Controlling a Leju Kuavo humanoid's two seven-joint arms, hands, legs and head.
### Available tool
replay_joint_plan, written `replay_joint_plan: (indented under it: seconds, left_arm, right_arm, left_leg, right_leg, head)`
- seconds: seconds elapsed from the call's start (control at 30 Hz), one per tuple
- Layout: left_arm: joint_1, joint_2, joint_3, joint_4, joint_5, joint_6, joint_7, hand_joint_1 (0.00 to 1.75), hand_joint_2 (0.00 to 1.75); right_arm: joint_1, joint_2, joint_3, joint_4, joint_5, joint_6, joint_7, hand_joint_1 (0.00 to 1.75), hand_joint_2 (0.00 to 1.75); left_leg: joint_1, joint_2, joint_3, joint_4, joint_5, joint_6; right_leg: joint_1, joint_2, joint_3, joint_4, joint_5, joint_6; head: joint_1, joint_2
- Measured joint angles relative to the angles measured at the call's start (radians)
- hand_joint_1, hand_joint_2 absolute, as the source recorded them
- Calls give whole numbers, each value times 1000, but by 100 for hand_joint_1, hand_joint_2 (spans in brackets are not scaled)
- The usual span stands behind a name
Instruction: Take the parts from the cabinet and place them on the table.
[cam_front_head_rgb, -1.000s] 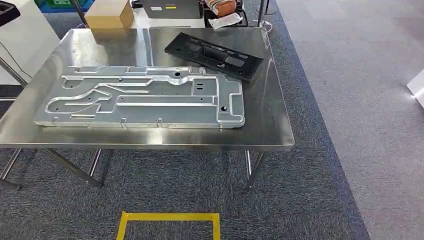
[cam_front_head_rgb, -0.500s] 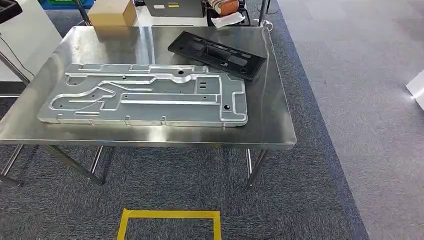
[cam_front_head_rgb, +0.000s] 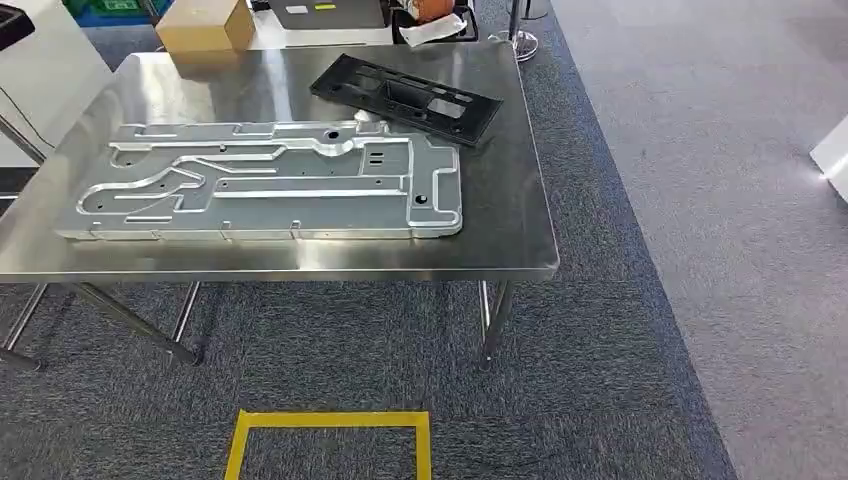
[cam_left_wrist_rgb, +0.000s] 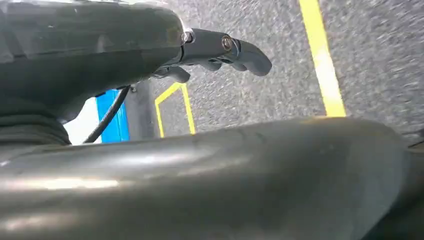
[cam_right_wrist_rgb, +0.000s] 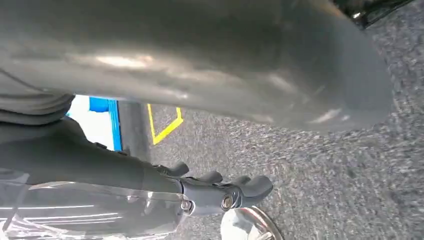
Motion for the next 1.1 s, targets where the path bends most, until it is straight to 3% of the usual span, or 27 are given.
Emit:
replay_joint_plan:
  seconds: [0.03,0.1,0.13,0.17,0.23,0.43,0.47,0.5,0.53,0.57,0.63,0.67,0.7,0.73,0.83,0.87,0.9,0.93,0.97,1.0,1.03,1.07,1.1]
  left_arm:
    - [-1,0,0,0,0,1,0,0,0]
    - [-3,0,0,0,1,2,1,0,0]
    - [-8,3,0,0,1,3,2,0,0]
    - [-9,2,0,0,1,3,2,0,0]
    - [-9,2,0,0,2,3,2,0,0]
    - [-8,2,0,0,2,3,2,0,0]
    - [-6,1,0,0,2,3,2,0,0]
    - [-6,-3,0,0,2,2,2,0,0]
    - [-7,-4,-1,0,2,3,2,0,0]
    - [-6,-5,-1,0,2,2,2,0,0]
    - [-7,-6,-1,0,2,2,2,0,0]
    - [-7,-7,-1,0,2,2,2,0,0]
    - [-7,-8,-1,0,2,2,1,0,0]
    - [-7,-8,-1,0,2,2,1,0,0]
    - [-7,-8,-1,0,2,2,1,0,0]
    - [-5,-8,-1,0,2,2,1,0,0]
    - [-4,-8,-1,0,2,2,1,0,0]
    - [-4,-8,-2,0,2,2,2,0,0]
    - [-3,-8,-2,0,1,2,2,0,0]
    - [-2,-8,-2,0,1,2,2,0,0]
    - [-3,-8,-3,0,0,2,2,0,0]
    - [-3,-8,-3,0,-2,2,2,0,0]
    - [-3,-8,-4,0,-4,2,2,0,0]
  right_arm:
    - [0,0,0,0,0,0,0,0,0]
    - [-3,0,0,0,2,0,0,0,0]
    - [-3,5,0,0,3,0,0,0,0]
    - [-2,5,0,0,3,0,0,0,0]
    - [-3,5,0,0,3,1,0,0,0]
    - [-3,5,0,0,3,1,0,0,0]
    - [0,5,0,0,3,1,2,0,0]
    - [1,4,0,1,3,1,3,0,0]
    - [-1,3,1,1,3,0,4,0,0]
    - [0,3,1,1,3,0,4,0,0]
    - [-1,2,1,0,3,0,4,0,0]
    - [-2,1,1,0,3,0,4,0,0]
    - [-4,0,1,-1,3,1,4,0,0]
    - [-5,0,1,-1,4,1,3,0,0]
    - [-5,0,4,0,19,6,-1,0,0]
    - [-2,5,5,1,21,8,-1,0,175]
    - [-8,6,8,1,24,13,-3,0,175]
    - [-8,6,11,1,28,15,-4,0,175]
    - [-8,6,12,1,32,16,-5,0,0]
    - [-8,7,12,1,34,15,-6,0,0]
    - [-7,7,12,1,33,15,-8,0,0]
    - [-7,8,12,1,33,14,-8,0,0]
    - [-7,10,12,1,31,14,-8,0,0]
  left_leg:
    - [-4,0,48,-70,30,10]
    - [-19,-5,179,-268,92,40]
    - [-25,-6,203,-320,78,46]
    - [-32,-1,197,-320,94,43]
    - [-38,-2,190,-317,104,50]
    - [-39,-2,189,-318,106,52]
    - [-38,0,185,-330,124,57]
    - [-23,3,184,-342,140,60]
    - [-30,12,135,-346,181,76]
    - [-32,19,89,-335,212,72]
    - [-31,20,52,-318,226,67]
    - [-30,21,37,-307,230,62]
    - [-33,21,23,-293,233,57]
    - [-36,20,15,-280,237,53]
    - [-34,23,11,-284,262,36]
    - [-33,19,4,-281,264,30]
    - [-30,10,-8,-262,219,21]
    - [-26,4,-24,-209,148,14]
    - [-22,2,-40,-142,88,8]
    - [-19,2,-52,-67,42,4]
    - [-19,1,-58,-8,27,1]
    - [-18,1,-50,19,45,1]
    - [-16,1,-21,4,89,2]
  right_leg:
    - [4,2,-8,0,8,0]
    - [6,6,-19,0,24,1]
    - [10,6,-22,-2,31,8]
    - [6,4,-21,-6,39,15]
    - [0,1,-21,-14,56,29]
    - [0,1,-20,-16,58,30]
    - [4,3,-20,-25,73,39]
    - [2,1,-25,-15,66,39]
    - [3,0,-65,145,-135,44]
    - [3,0,-63,274,-144,50]
    - [1,-3,21,189,-67,51]
    - [0,-7,84,105,-55,50]
    - [1,-12,156,6,-87,48]
    - [6,-9,187,-57,-113,40]
    - [10,-8,171,-54,-101,16]
    - [3,-12,161,-62,-87,6]
    - [3,-13,146,-61,-73,-1]
    - [2,-13,130,-61,-60,-8]
    - [3,-13,115,-61,-48,-10]
    - [4,-13,98,-59,-36,-10]
    - [5,-12,81,-57,-24,-8]
    - [4,-12,64,-54,-13,-6]
    - [4,-12,46,-51,-2,-4]
  head:
    - [0,0]
    - [0,0]
    - [0,0]
    - [0,0]
    - [0,0]
    - [0,0]
    - [0,0]
    - [0,0]
    - [0,0]
    - [0,0]
    - [0,0]
    - [0,0]
    - [0,0]
    - [-1,0]
    - [0,0]
    - [0,0]
    - [-1,0]
    - [0,0]
    - [0,0]
    - [0,0]
    - [0,0]
    - [0,0]
    - [0,0]
